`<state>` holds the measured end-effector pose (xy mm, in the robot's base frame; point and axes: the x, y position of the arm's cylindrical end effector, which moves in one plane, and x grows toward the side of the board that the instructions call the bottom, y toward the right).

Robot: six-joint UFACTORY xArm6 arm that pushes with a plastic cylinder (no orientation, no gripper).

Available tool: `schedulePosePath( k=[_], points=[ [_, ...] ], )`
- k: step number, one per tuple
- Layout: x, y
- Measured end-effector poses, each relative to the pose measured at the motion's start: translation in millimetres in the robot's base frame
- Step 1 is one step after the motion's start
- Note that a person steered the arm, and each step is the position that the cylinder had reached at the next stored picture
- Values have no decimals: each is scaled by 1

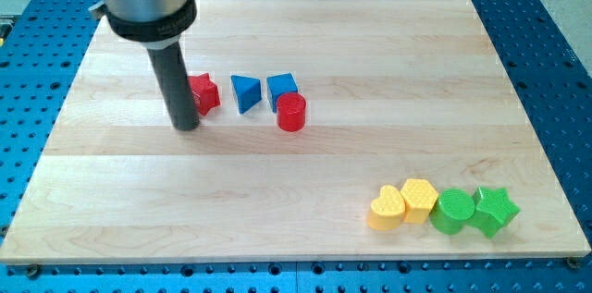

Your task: Slide the red circle to the right side of the cube

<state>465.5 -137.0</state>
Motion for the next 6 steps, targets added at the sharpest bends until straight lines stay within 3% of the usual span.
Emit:
schedulePosePath(
  k=[2,6],
  points=[
    [16,85],
    [-21,185]
  ],
)
